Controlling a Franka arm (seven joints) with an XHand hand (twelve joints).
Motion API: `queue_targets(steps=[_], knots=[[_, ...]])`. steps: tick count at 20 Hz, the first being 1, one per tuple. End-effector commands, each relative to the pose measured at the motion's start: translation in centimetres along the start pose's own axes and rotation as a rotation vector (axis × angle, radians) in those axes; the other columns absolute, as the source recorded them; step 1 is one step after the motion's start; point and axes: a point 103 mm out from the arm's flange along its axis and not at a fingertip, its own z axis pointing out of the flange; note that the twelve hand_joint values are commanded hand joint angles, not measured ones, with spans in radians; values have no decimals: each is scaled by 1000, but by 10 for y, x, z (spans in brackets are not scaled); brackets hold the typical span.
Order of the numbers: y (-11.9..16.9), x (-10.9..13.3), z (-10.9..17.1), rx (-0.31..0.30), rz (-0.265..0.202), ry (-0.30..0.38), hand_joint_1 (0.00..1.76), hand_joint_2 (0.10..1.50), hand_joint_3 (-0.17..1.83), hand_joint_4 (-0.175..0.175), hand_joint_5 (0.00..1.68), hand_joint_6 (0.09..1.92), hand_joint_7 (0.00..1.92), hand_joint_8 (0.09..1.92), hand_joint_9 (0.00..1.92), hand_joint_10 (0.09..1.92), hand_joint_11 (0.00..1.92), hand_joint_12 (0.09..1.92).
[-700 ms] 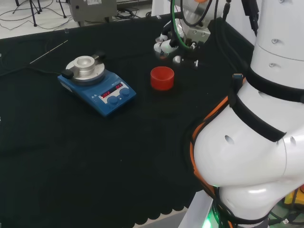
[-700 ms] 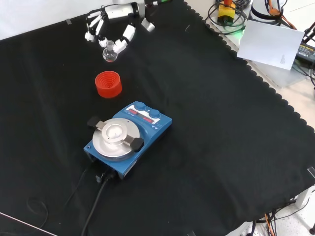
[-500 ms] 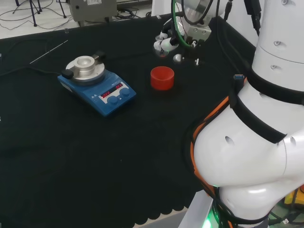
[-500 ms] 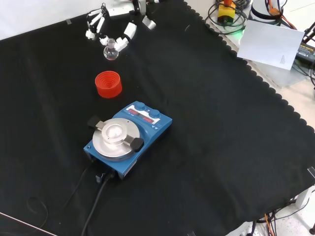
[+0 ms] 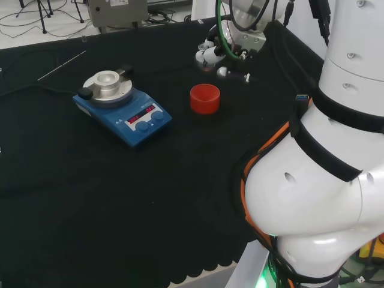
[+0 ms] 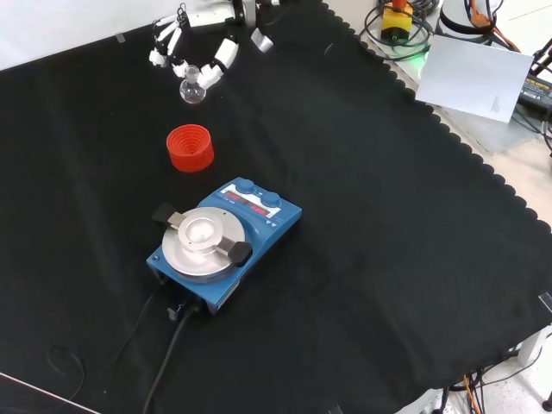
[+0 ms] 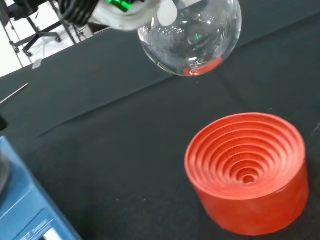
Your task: Place the round-bottom flask on the heater.
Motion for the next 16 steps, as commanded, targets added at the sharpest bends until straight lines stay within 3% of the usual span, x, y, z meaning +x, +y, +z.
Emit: queue_targets(steps=[1,5,16], knots=[[8,51,4,3,-93,-44,1040,763,692,175,1029,1106,480,542,606,550,141,1332],[14,78,13,31,-137,4,1041,761,694,175,1030,1106,480,542,606,550,142,1331],[33,125,26,70,-225,7,1042,757,699,175,1032,1104,480,543,606,551,144,1329]])
